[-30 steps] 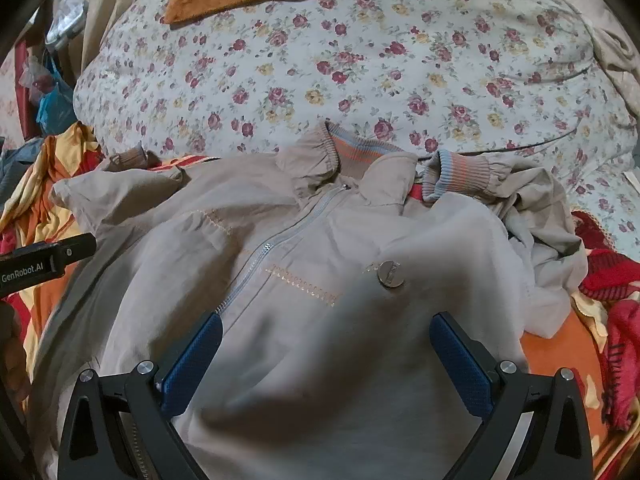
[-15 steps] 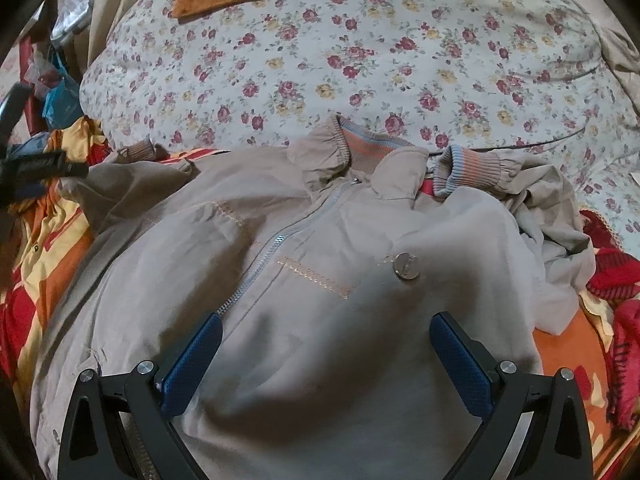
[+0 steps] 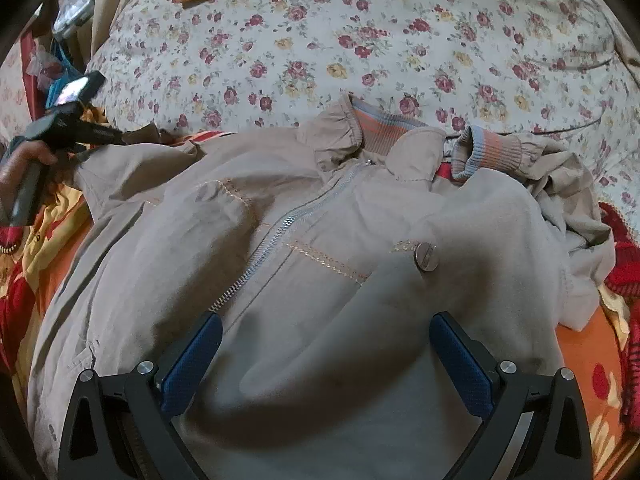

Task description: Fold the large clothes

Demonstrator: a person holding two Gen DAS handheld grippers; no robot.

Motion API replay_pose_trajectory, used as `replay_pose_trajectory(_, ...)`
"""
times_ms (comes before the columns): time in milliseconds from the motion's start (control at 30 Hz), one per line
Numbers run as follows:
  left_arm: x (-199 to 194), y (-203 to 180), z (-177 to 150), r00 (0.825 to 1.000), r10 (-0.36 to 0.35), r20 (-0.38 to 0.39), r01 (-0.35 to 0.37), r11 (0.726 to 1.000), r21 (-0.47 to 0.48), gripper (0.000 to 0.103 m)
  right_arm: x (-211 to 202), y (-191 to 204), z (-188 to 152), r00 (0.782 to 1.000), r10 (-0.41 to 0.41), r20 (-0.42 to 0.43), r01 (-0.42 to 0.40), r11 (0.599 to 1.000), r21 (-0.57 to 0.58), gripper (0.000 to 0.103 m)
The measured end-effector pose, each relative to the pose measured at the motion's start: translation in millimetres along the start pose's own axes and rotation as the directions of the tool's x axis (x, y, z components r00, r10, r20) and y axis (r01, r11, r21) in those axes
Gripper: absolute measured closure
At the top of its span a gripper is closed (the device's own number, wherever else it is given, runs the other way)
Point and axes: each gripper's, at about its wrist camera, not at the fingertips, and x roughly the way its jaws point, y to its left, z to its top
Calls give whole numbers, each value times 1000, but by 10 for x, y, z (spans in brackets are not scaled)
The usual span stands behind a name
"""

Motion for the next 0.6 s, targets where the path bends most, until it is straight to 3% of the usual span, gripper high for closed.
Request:
replay_pose_trajectory(33, 31, 0, 10, 1000, -12, -9, 12, 1000, -5, 53, 9, -13, -1, 1000, 2, 2, -2, 1000, 4, 0)
replay_pose_trajectory(100, 68, 60, 19, 998, -65, -17, 64, 997, -47, 83, 17, -33, 1, 1000, 7, 9, -7, 1000, 8, 0)
replay_pose_trajectory(200, -45, 175, 17, 990, -140, 18, 141, 986, -94, 92, 10, -58, 10, 1000, 10, 27, -11, 1000, 19, 7)
replay_pose_trajectory(333, -463, 295, 2, 959, -270, 92, 280, 952, -121, 94, -27, -92, 27, 999, 11, 41, -13, 999, 39, 13)
replay_pose_trajectory(467, -1064, 200, -16, 926, -338, 171, 353, 933, -66, 95, -123, -111, 64, 998, 9, 65, -13, 998, 58, 13)
replay_pose_trajectory(600, -1746, -55, -120, 854, -462, 238, 474, 881, 10, 95, -292, -166, 117, 995, -7, 104, -1, 997, 76, 13)
